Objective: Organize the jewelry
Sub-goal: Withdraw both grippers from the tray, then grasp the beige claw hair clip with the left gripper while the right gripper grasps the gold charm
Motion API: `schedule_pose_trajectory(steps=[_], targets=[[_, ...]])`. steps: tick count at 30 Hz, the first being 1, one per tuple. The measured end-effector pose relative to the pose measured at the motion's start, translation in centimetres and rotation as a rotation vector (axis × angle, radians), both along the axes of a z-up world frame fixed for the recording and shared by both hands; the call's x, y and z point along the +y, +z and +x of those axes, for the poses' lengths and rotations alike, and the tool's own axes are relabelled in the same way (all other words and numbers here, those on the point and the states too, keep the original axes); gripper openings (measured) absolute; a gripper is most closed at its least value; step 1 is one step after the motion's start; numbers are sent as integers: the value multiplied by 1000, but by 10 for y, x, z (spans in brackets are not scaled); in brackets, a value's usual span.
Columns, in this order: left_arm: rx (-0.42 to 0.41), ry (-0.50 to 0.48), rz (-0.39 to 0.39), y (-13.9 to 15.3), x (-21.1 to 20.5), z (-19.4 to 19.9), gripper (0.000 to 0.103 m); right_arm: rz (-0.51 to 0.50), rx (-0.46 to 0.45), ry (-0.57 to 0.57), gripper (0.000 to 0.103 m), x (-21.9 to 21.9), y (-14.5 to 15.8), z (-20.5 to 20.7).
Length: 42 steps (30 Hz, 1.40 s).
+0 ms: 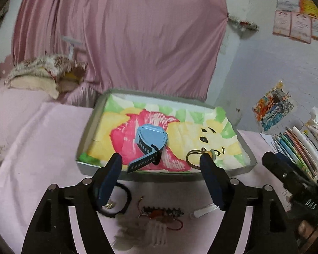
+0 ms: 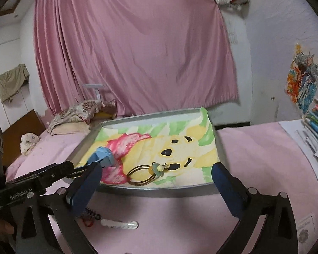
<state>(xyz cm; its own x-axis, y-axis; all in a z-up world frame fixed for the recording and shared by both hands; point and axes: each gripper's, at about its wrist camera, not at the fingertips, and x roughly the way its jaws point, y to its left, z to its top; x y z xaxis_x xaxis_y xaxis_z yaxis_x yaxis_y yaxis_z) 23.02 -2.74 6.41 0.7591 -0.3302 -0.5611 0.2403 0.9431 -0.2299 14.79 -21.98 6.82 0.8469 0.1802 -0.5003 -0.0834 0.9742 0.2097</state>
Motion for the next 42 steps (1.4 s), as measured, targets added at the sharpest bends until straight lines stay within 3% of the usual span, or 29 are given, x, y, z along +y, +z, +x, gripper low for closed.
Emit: schedule_pose_trajectory(steps=[12,25,30,41,42], targets=[[-117,54,12,-17,26,-65,88,-31,-123,19,103,16,2,-56],[-175,76,112,-41,33,-103,94,-79,-124,48,103,29,-25,-81],[-148,66,150,-55,35,-105,94,-106,-105,58,103,32,-35,-85],[13,22,188,-77,35,-85,94,-140,42,102,103,40,-59,-76],[25,21,189,-77,35,-83,94,-144,57,105,98,41,-61,-75]])
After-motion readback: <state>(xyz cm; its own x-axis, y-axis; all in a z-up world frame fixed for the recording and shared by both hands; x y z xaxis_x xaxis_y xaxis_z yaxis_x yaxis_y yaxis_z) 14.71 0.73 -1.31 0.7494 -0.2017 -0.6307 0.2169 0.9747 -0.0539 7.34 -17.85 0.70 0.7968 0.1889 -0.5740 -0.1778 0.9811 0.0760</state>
